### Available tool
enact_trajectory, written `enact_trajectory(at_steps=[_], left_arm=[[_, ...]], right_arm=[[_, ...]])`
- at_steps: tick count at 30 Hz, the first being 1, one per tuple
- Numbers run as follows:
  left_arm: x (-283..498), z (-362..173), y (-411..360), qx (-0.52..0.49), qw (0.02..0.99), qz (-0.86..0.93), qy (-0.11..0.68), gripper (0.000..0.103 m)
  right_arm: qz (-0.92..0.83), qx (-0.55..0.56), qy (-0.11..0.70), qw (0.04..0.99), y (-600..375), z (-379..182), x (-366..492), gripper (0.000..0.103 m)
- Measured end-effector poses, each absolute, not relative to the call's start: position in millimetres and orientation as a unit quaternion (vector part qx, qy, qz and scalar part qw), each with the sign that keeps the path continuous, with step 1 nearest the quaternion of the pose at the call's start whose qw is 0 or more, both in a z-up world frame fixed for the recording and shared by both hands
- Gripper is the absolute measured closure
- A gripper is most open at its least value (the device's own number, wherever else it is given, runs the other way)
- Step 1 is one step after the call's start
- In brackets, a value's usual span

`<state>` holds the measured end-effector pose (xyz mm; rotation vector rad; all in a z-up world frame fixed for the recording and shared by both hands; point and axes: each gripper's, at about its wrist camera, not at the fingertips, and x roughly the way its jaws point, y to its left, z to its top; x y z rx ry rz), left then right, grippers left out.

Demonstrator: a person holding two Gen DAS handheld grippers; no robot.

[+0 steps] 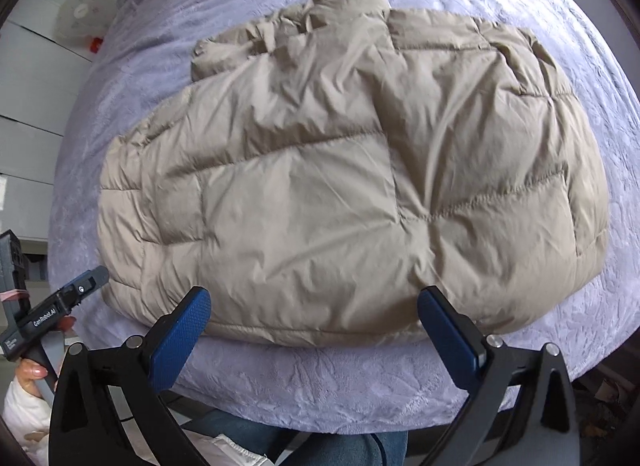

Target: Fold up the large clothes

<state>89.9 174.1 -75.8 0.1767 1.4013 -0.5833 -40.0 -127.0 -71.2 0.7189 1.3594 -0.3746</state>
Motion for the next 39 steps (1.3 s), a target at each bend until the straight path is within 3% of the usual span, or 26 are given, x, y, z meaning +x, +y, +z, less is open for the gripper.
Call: enact_trajectory(at_steps=[13, 14, 15, 16, 18, 36, 37, 38, 39], left_arm=[[119, -89, 192, 0.042, 0.707, -0.285, 0.646, 0.004], [124, -92, 194, 0.034, 0.704, -0.287, 0.649, 0.004], [127, -93, 195, 0.03, 0.702, -0.289, 0.65, 0.004], [129, -95, 196, 0.023, 0.698, -0.293, 0.653, 0.004], [134, -99, 195, 0.012, 0.692, -0.303, 0.655, 0.004], [183, -192, 135, -0.009, 0.53, -0.459, 0.713, 0.004], [183, -192, 133, -0.013, 0.526, -0.464, 0.713, 0.01], [182, -191, 131, -0.018, 0.521, -0.47, 0.712, 0.034], [181, -190, 130, -0.03, 0.507, -0.481, 0.715, 0.048]], right_arm=[[-0.176, 0.342, 0.591, 0.709, -123, -70, -29, 0.003], [-0.177, 0.342, 0.588, 0.711, -122, -71, -28, 0.007], [-0.179, 0.342, 0.586, 0.712, -122, -72, -26, 0.025], [-0.183, 0.34, 0.587, 0.712, -122, -73, -24, 0.052], [-0.194, 0.342, 0.589, 0.706, -126, -79, -20, 0.074], [-0.196, 0.318, 0.57, 0.732, -153, -120, 19, 0.077], [-0.197, 0.317, 0.573, 0.73, -154, -123, 21, 0.077], [-0.199, 0.316, 0.575, 0.728, -155, -125, 24, 0.077], [-0.202, 0.315, 0.576, 0.727, -155, -128, 26, 0.077]])
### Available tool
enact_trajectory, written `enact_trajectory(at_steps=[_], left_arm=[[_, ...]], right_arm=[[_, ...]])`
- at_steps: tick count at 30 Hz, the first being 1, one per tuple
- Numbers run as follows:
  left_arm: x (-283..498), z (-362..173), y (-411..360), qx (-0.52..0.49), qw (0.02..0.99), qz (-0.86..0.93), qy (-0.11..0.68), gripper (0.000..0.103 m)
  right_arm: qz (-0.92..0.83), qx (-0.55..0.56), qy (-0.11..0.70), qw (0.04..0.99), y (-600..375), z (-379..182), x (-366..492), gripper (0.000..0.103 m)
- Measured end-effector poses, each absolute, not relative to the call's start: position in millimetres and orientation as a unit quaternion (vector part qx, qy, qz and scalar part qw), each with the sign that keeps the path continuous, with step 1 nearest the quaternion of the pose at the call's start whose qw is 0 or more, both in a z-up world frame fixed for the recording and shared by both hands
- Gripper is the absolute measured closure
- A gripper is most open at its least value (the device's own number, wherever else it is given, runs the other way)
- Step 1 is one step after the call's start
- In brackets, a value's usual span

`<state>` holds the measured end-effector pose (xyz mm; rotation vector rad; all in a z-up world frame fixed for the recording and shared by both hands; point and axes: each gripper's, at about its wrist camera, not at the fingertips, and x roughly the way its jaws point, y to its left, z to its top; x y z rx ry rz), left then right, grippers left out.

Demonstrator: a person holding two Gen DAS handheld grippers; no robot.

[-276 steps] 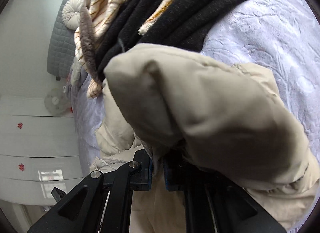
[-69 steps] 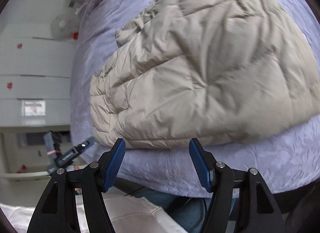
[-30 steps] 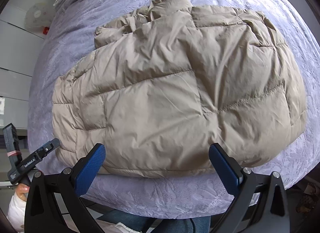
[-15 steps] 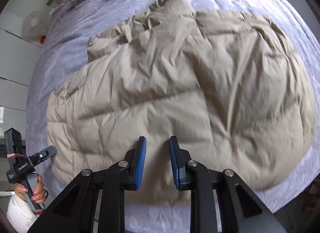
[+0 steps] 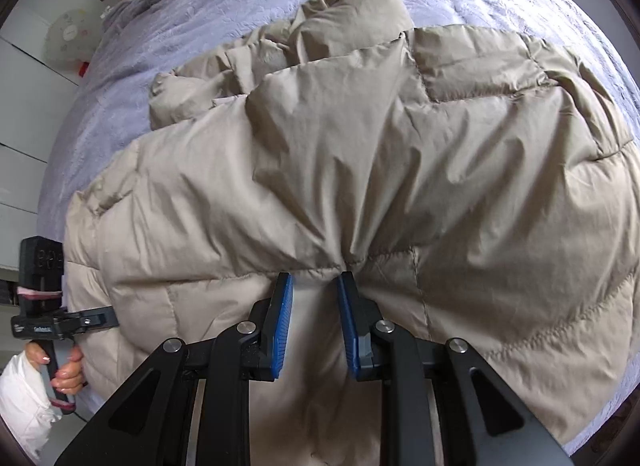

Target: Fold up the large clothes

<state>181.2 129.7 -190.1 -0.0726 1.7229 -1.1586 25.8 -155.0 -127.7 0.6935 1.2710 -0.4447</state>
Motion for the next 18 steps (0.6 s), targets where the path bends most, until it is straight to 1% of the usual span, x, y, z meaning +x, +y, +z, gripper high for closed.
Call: enact_trajectory(at_steps=[1, 3, 6, 9, 11, 12, 15, 18], left_arm=[[180, -188, 128, -0.039, 0.5, -0.484, 0.717, 0.06], [178, -180, 127, -0.024, 0.509, -0.484, 0.711, 0.065], [176, -175, 127, -0.019, 0.514, -0.483, 0.708, 0.066], [176, -173, 128, -0.025, 0.518, -0.473, 0.712, 0.072], [172, -166, 128, -0.025, 0.523, -0.469, 0.711, 0.077], [169, -158, 127, -0.025, 0.526, -0.47, 0.709, 0.078], [161, -128, 126, -0.04, 0.527, -0.484, 0.697, 0.078], [144, -90, 109, -0.05, 0.53, -0.504, 0.68, 0.078]], right_arm=[[-0.204, 0.314, 0.579, 0.724, -155, -130, 28, 0.077], [-0.211, 0.315, 0.58, 0.721, -155, -125, 32, 0.077], [-0.198, 0.284, 0.552, 0.759, -147, -96, 39, 0.077], [-0.182, 0.254, 0.54, 0.781, -150, -84, 54, 0.077], [-0.179, 0.264, 0.544, 0.776, -160, -96, 65, 0.077], [-0.173, 0.279, 0.549, 0.769, -167, -108, 71, 0.077], [-0.163, 0.313, 0.565, 0.746, -179, -144, 79, 0.079], [-0.159, 0.318, 0.563, 0.746, -179, -157, 80, 0.08]])
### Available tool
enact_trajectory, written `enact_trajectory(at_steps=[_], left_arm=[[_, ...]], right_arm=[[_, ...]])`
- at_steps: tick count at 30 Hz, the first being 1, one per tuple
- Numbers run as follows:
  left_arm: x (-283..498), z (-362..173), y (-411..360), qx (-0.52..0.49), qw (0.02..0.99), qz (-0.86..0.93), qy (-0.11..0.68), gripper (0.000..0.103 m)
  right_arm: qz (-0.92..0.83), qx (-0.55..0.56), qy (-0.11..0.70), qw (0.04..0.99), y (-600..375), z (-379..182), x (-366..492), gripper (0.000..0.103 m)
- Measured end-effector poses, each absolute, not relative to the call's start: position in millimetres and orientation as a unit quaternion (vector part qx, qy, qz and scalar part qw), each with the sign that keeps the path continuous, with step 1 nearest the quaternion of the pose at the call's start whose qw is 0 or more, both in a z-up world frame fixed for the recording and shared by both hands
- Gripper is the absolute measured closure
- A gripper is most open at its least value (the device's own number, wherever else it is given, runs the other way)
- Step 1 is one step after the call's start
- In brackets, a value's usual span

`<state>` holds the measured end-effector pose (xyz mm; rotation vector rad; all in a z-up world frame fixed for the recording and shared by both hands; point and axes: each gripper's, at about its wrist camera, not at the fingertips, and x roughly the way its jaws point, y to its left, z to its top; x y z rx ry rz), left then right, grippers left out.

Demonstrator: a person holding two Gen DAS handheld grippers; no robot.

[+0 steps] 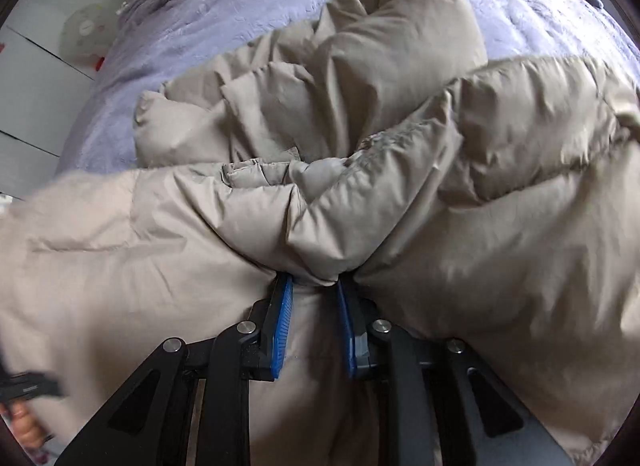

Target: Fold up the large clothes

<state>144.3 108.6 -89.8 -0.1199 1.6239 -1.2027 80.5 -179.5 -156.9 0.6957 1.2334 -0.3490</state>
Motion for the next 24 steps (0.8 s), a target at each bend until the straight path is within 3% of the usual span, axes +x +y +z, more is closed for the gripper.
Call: enact_trajectory(at_steps=[6, 15, 24], left_arm=[[87, -27, 39, 0.006, 0.551, -0.511, 0.659, 0.078], [17, 17, -42, 0.127, 0.624, -0.437, 0.636, 0.078], [-29, 12, -63, 0.209, 0.63, -0.413, 0.623, 0.078]], right_arm=[[-0.141, 0.352, 0.549, 0.745, -188, -162, 67, 0.081], [-0.067, 0.517, 0.505, 0.688, -238, -175, 39, 0.081], [-0.092, 0.512, 0.471, 0.712, -312, -104, -54, 0.071]])
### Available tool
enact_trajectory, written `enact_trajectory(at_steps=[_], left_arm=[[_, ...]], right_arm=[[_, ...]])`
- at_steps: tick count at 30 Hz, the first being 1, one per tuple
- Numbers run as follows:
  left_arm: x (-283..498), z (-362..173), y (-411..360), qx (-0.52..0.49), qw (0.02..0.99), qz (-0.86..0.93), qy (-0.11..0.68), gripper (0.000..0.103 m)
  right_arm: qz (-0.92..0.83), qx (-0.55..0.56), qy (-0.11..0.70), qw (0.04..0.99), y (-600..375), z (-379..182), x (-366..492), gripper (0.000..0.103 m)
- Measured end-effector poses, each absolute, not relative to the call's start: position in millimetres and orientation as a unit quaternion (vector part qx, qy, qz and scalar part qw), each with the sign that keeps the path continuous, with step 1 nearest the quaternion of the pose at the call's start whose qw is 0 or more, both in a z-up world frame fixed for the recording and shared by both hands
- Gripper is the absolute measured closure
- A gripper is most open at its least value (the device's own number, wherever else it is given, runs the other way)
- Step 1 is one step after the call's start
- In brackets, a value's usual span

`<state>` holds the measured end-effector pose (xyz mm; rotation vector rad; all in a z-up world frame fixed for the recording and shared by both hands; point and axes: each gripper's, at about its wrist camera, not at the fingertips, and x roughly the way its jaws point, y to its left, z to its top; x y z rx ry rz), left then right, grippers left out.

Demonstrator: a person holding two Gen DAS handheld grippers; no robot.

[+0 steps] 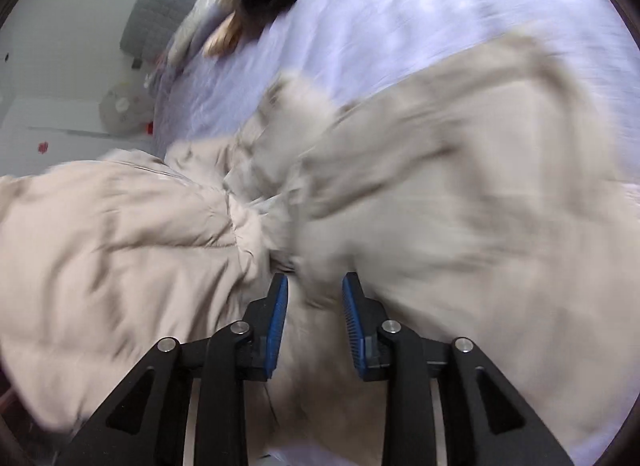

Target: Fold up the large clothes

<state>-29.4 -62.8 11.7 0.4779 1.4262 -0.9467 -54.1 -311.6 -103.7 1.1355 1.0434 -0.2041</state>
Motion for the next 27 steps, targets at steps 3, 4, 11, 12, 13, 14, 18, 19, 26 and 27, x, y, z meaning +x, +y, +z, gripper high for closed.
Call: enact_trajectory(at_steps=[3, 4, 11, 12, 13, 14, 18, 19, 26, 27], left_arm=[[-44, -3, -82, 0.237, 0.618, -0.429, 0.615, 0.073], [-50, -9, -91, 0.239, 0.61, -0.439, 0.615, 0.063], [-78, -61, -149, 0.21, 0.548, -0.517, 0.623, 0.024], [-78, -65, -154, 0.205, 0.544, -0.52, 0.626, 0.023], [-79, -69, -158, 0.2, 0.538, -0.526, 0.627, 0.023], [-81, -72, -164, 0.198, 0.53, -0.534, 0.628, 0.023], [-97, -68, -162, 0.191, 0.522, -0.533, 0.637, 0.023], [-88, -73, -172, 0.19, 0.521, -0.531, 0.641, 0.023], [-82, -66, -214, 0.196, 0.519, -0.533, 0.639, 0.023], [-76, -59, -228, 0.194, 0.525, -0.541, 0.627, 0.023]], right_arm=[[-0.125, 0.526, 0.461, 0.704, -335, -99, -109, 0.071], [-0.133, 0.526, 0.46, 0.702, -339, -98, -119, 0.071], [-0.192, 0.517, 0.445, 0.705, -351, -77, -215, 0.053], [-0.197, 0.516, 0.44, 0.708, -350, -73, -226, 0.048], [-0.197, 0.515, 0.435, 0.712, -348, -68, -236, 0.045], [-0.193, 0.515, 0.427, 0.718, -345, -61, -244, 0.043], [-0.15, 0.513, 0.402, 0.743, -332, -42, -249, 0.029], [-0.137, 0.51, 0.401, 0.748, -325, -37, -246, 0.029], [-0.154, 0.463, 0.428, 0.761, -304, -41, -192, 0.045], [-0.179, 0.467, 0.428, 0.753, -307, -46, -191, 0.085]])
